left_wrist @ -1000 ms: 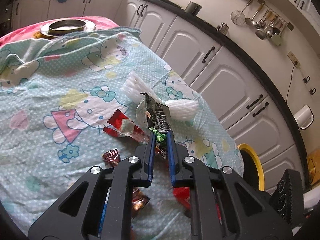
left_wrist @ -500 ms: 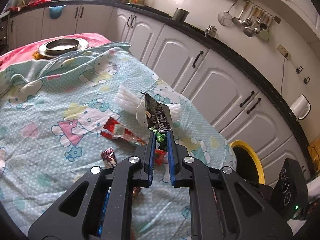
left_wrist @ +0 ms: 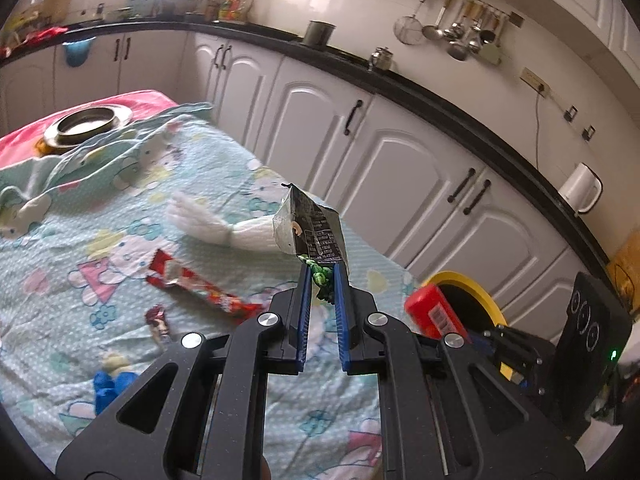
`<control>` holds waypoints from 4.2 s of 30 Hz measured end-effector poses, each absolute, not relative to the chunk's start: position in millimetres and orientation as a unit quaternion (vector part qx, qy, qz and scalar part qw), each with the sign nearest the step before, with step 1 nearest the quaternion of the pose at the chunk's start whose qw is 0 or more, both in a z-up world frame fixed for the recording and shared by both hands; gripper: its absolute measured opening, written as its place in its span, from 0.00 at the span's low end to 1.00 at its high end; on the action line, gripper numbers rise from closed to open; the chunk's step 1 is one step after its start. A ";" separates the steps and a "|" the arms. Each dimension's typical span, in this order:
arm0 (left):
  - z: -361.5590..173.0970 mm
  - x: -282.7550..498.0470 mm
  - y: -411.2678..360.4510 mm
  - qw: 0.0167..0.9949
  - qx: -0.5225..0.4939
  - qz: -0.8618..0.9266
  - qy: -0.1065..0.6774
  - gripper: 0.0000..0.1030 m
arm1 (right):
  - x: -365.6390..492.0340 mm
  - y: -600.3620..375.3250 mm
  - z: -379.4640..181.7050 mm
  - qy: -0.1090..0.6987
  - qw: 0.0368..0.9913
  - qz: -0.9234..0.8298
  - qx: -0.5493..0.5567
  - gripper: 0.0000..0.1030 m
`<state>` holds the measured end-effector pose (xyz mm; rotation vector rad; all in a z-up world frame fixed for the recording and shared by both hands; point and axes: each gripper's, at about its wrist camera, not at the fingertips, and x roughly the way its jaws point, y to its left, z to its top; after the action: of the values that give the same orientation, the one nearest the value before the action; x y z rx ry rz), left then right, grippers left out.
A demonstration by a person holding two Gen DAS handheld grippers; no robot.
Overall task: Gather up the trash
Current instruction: 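Lift and carry the packet and red can over the trash bin, then open both tools to drop the packet and red can into the bin, then move both open tools back toward the remaining items on the bed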
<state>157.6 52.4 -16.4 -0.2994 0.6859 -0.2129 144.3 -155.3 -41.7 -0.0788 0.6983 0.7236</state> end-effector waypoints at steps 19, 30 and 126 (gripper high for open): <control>-5.1 162.3 -29.3 0.924 -0.090 -0.172 0.330 0.06 | 149.4 -240.8 -23.1 0.310 0.914 0.262 0.014 0.31; -5.8 167.3 -74.2 0.916 -0.061 -0.211 0.335 0.06 | 148.6 -288.0 -24.7 0.314 0.925 0.207 0.048 0.31; -31.3 167.6 -116.1 0.924 -0.021 -0.177 0.339 0.89 | 107.0 -359.7 -37.8 0.298 0.952 0.041 0.065 0.82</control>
<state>167.6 -116.1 -31.3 -0.0421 0.6949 -0.3627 107.0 -359.7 -37.8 0.1327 0.6052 0.0825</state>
